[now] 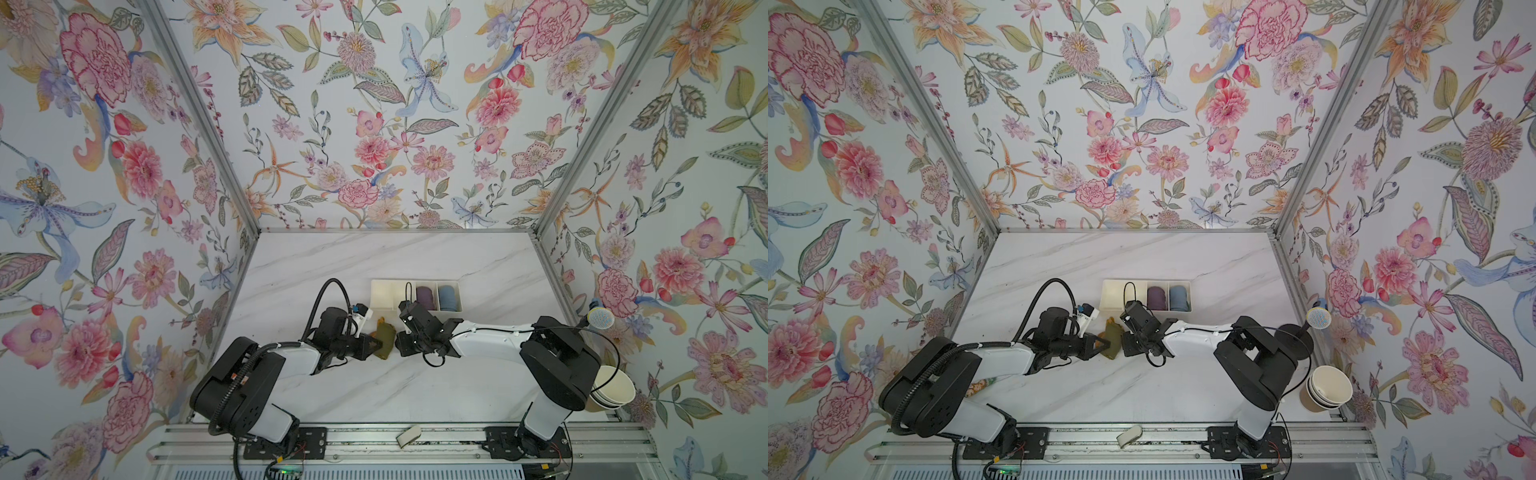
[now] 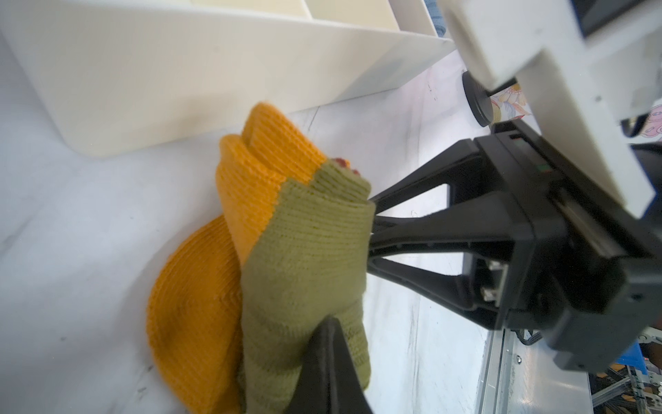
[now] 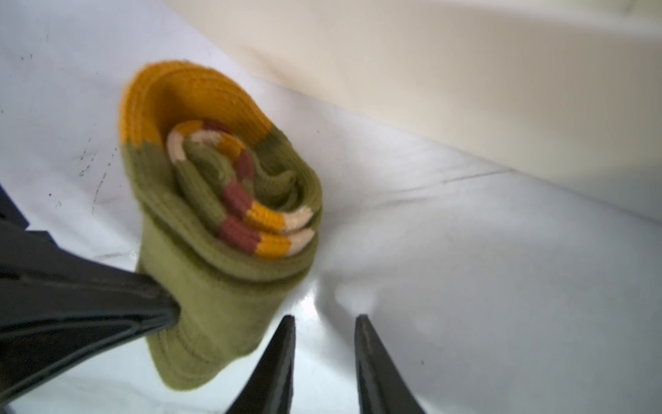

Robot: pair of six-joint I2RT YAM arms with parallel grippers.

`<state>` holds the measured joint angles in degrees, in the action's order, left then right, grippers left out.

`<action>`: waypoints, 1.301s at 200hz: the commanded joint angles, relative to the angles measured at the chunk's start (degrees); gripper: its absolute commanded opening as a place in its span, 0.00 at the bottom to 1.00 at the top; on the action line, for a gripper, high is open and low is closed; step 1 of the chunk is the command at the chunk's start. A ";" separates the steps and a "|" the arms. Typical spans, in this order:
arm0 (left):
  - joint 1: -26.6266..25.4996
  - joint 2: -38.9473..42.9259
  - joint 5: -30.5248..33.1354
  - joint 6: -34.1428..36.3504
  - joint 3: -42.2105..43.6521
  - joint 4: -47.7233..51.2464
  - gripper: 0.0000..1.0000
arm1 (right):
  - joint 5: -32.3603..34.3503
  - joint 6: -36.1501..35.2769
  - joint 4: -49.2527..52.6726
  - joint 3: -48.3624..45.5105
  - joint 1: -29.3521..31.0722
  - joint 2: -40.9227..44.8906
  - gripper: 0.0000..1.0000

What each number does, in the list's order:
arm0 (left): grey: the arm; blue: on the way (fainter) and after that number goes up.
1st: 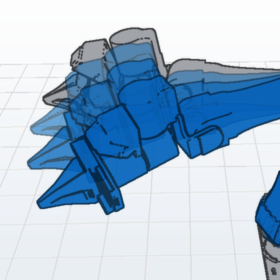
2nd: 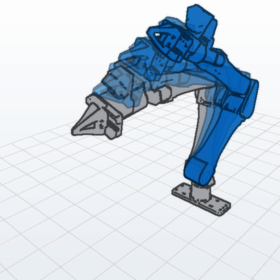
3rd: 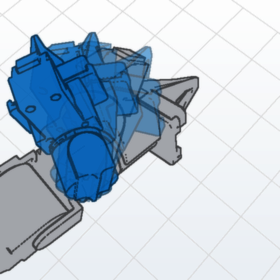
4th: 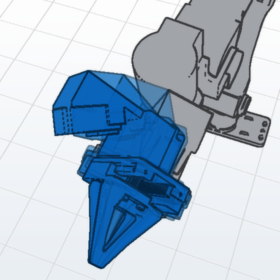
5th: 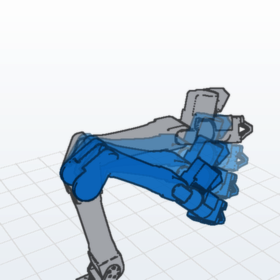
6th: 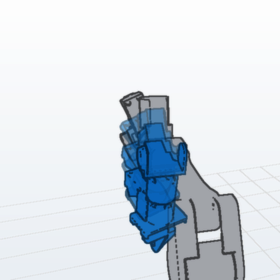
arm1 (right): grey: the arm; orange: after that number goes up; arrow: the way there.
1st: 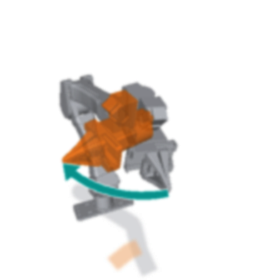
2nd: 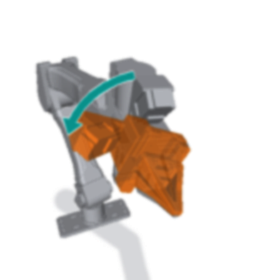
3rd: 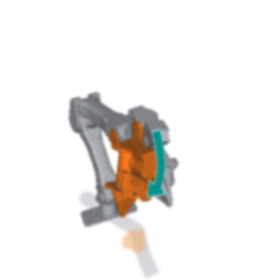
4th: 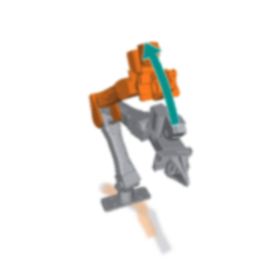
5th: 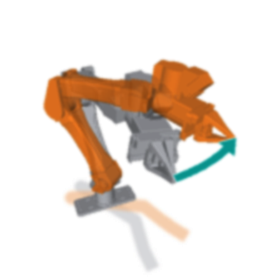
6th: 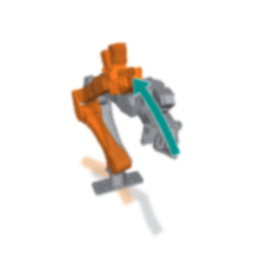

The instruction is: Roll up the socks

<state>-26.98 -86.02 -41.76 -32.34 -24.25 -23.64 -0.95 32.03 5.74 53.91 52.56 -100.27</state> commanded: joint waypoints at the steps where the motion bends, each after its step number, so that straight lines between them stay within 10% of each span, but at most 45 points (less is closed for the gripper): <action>1: 0.95 0.22 2.43 1.22 0.45 4.29 0.00 | 2.63 0.60 0.23 2.27 0.78 -2.39 0.31; 260: 6.18 1.29 -1.78 -1.28 1.55 -1.97 0.00 | -5.55 -2.47 -12.60 3.10 1.28 -4.14 0.29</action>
<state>-21.76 -85.06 -42.72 -32.82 -23.81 -24.40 -2.70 30.68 -3.11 55.96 53.82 -102.89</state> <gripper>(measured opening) 0.048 0.289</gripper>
